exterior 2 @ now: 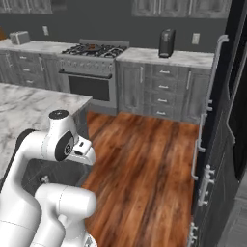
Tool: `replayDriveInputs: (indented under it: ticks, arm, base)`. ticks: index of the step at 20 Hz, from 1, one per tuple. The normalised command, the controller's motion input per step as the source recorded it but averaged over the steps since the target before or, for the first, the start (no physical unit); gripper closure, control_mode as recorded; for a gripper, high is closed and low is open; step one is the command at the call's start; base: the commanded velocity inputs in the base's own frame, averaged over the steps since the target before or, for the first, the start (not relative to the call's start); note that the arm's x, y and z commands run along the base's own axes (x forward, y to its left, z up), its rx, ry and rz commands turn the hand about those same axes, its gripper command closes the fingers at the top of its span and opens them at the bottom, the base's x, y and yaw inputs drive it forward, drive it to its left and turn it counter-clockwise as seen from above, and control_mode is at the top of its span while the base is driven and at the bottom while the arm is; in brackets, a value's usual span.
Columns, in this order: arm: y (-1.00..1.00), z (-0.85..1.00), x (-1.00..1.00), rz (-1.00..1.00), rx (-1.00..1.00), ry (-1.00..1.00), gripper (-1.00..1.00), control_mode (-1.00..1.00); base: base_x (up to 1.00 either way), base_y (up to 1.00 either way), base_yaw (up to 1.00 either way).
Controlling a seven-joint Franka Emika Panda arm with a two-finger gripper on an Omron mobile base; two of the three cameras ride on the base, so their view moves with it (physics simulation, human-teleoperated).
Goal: Take the chicken drumsticks from the pan and place one on each plate on the dining counter.
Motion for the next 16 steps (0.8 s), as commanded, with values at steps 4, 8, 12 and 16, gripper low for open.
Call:
replayDriveInputs:
  ticks: [4,8,12,16]
  arm:
    - [0.0,0.0,0.0,0.0,0.0,0.0,-1.0,1.0]
    - [0.0,0.0,0.0,0.0,0.0,0.0,-1.0,1.0]
    - [0.0,0.0,0.0,0.0,0.0,0.0,-1.0,1.0]
    - [0.0,0.0,0.0,0.0,0.0,0.0,-1.0,1.0]
  base:
    - [1.0,-0.12,0.0]
    - [1.0,-0.13,0.0]
    - [1.0,-0.15,0.0]
    - [1.0,-0.12,0.04]
